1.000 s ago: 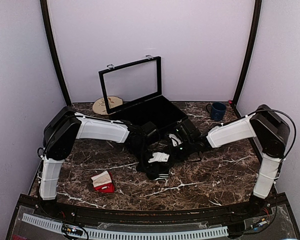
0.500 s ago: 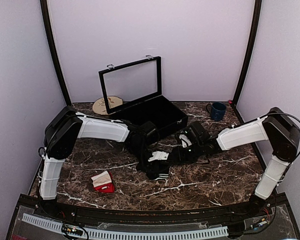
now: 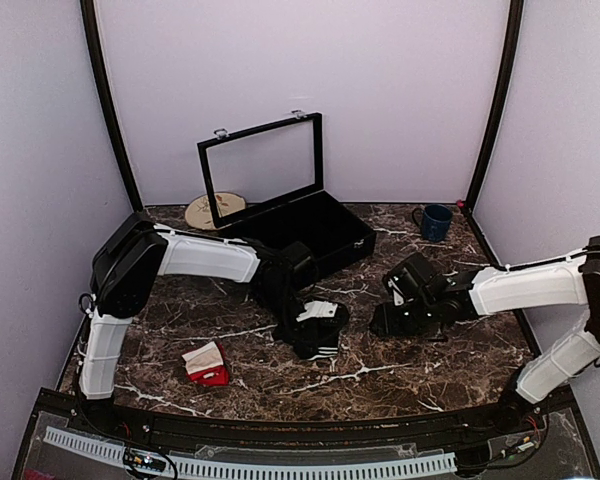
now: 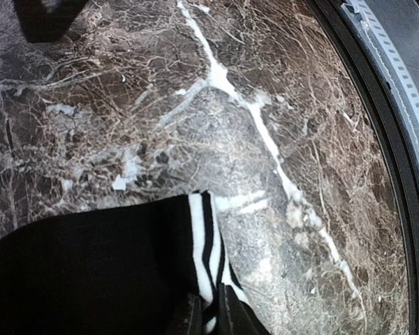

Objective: Roll the socks
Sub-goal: Roll the sock at the center of the board.

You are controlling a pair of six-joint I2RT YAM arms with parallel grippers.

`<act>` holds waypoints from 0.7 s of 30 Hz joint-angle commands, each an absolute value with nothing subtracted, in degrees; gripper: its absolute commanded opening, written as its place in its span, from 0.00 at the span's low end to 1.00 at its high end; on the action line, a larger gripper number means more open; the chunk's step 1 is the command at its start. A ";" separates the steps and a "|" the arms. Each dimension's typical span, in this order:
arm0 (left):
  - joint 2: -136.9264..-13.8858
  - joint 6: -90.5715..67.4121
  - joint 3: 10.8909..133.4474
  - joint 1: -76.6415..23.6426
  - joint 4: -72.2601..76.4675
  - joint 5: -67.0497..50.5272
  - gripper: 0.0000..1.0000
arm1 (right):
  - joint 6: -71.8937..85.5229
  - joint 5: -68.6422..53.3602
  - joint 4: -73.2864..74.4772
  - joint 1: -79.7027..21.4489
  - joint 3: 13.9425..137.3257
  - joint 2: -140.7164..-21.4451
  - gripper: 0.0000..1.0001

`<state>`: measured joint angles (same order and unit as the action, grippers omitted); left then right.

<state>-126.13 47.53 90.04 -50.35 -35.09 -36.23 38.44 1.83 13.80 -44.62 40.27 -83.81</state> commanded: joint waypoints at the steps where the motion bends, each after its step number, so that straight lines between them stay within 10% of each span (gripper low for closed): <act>1: -129.00 47.03 90.56 -49.92 -37.88 -34.09 0.13 | 36.97 12.24 20.65 -52.27 42.30 -81.89 0.57; 21: -130.34 47.23 91.34 -48.93 -39.02 -36.16 0.13 | 14.97 44.43 24.06 -84.28 52.89 -96.83 0.53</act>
